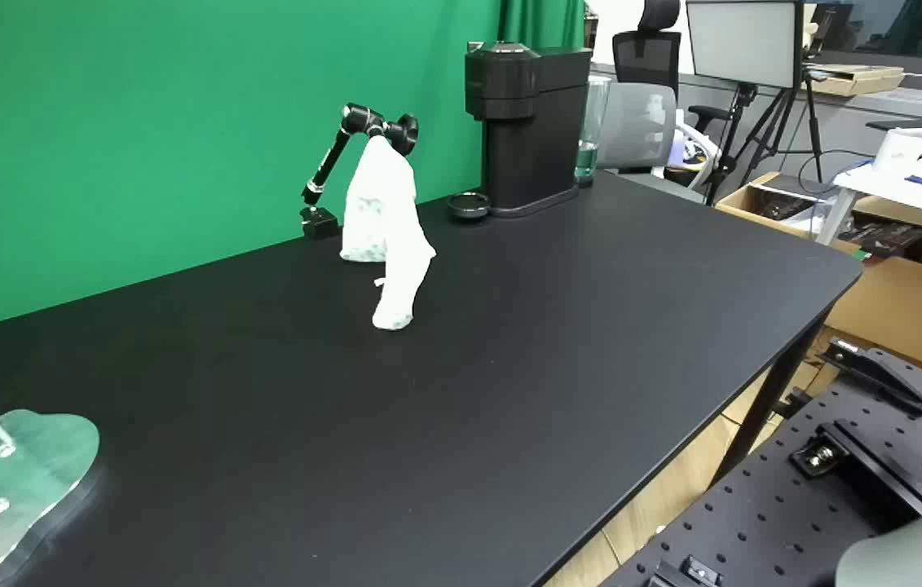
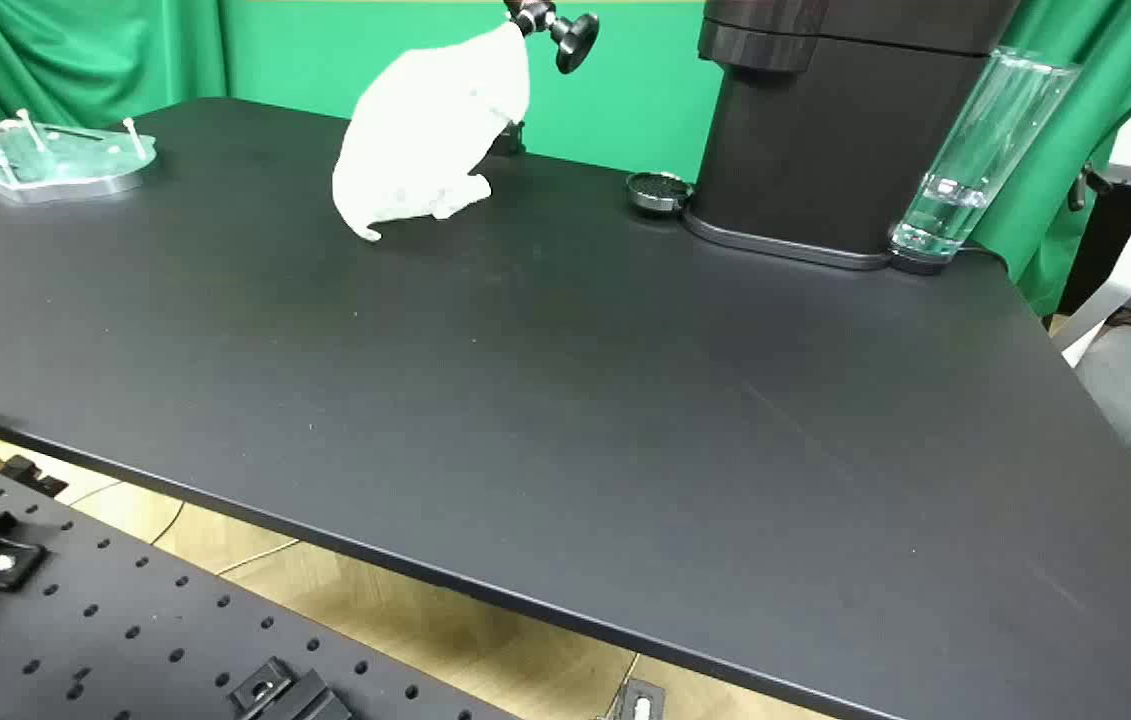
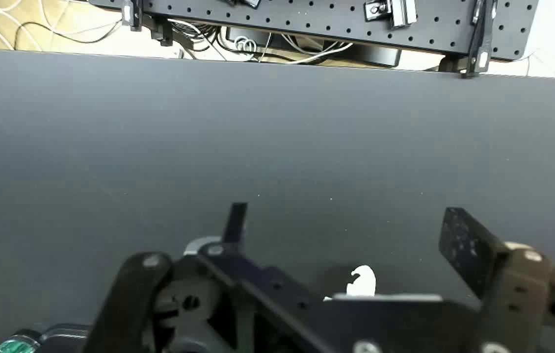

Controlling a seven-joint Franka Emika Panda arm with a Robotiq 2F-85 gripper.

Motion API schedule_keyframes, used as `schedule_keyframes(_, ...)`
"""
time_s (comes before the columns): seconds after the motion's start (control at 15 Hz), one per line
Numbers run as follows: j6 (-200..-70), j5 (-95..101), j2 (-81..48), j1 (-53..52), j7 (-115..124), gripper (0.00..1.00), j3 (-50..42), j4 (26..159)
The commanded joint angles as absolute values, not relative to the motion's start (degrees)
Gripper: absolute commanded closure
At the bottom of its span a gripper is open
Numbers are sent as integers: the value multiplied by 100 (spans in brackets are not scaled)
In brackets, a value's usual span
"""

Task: Remove the white cloth from the black stand

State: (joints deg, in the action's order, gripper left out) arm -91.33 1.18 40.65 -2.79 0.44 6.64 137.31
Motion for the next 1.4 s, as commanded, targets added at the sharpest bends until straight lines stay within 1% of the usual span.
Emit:
schedule_keyframes(0.0, -9130, 151, 4050, -357, 84, 0, 609, 13719)
schedule_keyframes(0.73, -9137, 152, 4061, -357, 80, 0, 610, 13718)
schedule_keyframes(1.0, -10105, 508, 3693, -139, 560, 0, 763, 13993)
schedule_keyframes(1.33, -11426, 552, 2797, -56, 985, 0, 772, 14147)
